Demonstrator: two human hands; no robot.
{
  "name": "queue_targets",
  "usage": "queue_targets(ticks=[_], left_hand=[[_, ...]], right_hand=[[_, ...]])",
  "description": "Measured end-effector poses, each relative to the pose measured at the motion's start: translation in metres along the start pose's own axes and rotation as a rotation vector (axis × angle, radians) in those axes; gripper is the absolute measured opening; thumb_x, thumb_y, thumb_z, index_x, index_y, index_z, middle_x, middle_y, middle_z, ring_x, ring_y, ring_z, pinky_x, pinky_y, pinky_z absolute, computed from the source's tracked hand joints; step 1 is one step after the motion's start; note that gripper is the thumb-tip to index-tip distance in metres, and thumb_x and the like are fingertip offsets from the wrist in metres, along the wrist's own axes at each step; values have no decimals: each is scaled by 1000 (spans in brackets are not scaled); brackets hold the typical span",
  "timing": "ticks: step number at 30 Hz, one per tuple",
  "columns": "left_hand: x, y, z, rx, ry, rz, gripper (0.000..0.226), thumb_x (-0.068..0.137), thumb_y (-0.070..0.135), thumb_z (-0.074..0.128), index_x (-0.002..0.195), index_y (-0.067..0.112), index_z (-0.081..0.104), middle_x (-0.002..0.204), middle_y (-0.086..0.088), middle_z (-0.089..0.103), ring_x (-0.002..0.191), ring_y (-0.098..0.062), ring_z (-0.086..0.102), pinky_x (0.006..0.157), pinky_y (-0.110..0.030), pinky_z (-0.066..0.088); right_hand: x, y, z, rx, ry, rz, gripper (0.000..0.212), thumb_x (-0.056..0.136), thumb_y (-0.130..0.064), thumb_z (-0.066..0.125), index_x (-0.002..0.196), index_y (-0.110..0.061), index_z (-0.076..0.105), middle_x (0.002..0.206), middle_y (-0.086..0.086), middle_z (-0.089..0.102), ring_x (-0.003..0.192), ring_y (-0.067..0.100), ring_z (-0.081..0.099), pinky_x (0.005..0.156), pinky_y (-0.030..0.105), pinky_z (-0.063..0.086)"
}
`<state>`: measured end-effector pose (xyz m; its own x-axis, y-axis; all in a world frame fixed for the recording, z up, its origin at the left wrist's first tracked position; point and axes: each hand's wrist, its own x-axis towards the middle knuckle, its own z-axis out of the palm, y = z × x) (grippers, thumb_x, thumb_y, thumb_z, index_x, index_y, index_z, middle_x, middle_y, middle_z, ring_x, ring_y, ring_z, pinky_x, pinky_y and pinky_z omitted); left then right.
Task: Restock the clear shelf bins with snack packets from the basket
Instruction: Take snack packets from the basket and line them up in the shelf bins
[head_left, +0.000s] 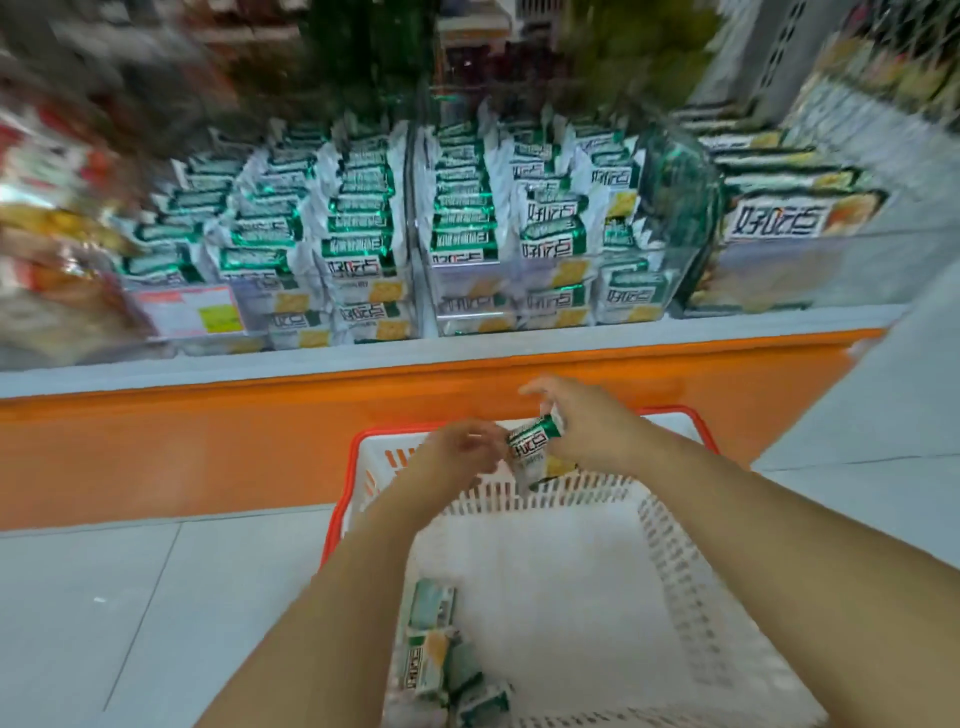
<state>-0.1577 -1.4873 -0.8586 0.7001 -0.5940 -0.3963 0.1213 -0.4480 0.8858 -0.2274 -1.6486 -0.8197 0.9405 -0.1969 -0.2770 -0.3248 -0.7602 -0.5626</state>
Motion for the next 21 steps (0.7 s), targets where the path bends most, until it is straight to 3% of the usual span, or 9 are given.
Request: queue_targets(ticks=[2,5,8,11,13,15,18,21], left_hand=[[-18,32,-7,54,3,114,25,89,21,64,113,17,59,92,0,66,72,-9,56,67,-25,44],[-41,75,-9,180,-6,239,24,85,30,69,107,30,59,72,7,63,65,-7,54,62,-23,41],[-57,106,-4,226,23,342,19,85,28,68,99,35,56,63,14,60,49,2,51,49,-16,40],[-65,128,0,334,144,452,24,88,28,65,108,33,53,84,12,54,47,1,48,45,-13,35],[-63,140,2,409,215,492,28,91,32,61,116,33,50,92,3,61,49,-5,50,46,-16,36],[-57,151,5,419,300,531,29,92,33,60,119,32,49,81,-3,65,47,-4,49,43,-15,35],[-43,174,12,433,385,580,27,92,36,59,117,36,48,64,-5,59,45,-7,46,42,-18,35],[-22,198,24,485,406,644,28,92,34,59,119,34,50,62,1,56,47,-7,47,47,-22,41]], right_hand=[[-16,-18,-32,-29,20,-75,67,84,-3,63,139,-31,35,119,-4,47,63,7,48,47,19,34],[-43,-38,-65,14,93,-172,65,87,-6,61,139,-33,34,112,-7,43,59,8,50,48,20,41],[-62,-46,-81,54,216,-259,66,86,-7,60,139,-37,33,116,-5,43,75,16,56,63,35,52],[-68,-43,-90,147,352,-295,67,87,-14,65,141,-36,32,126,-9,42,101,10,50,78,27,44],[-68,-37,-96,273,448,-285,65,86,-21,67,140,-34,34,133,-11,39,110,7,46,85,27,44],[-67,-25,-102,345,559,-251,59,86,-25,68,138,-30,40,140,-9,39,117,10,46,95,31,43],[-63,0,-113,213,702,-110,55,88,-24,64,138,-23,43,147,-3,34,134,17,33,108,33,29],[-57,24,-119,113,704,7,59,88,-22,63,142,-19,39,150,3,32,138,22,24,111,35,21]])
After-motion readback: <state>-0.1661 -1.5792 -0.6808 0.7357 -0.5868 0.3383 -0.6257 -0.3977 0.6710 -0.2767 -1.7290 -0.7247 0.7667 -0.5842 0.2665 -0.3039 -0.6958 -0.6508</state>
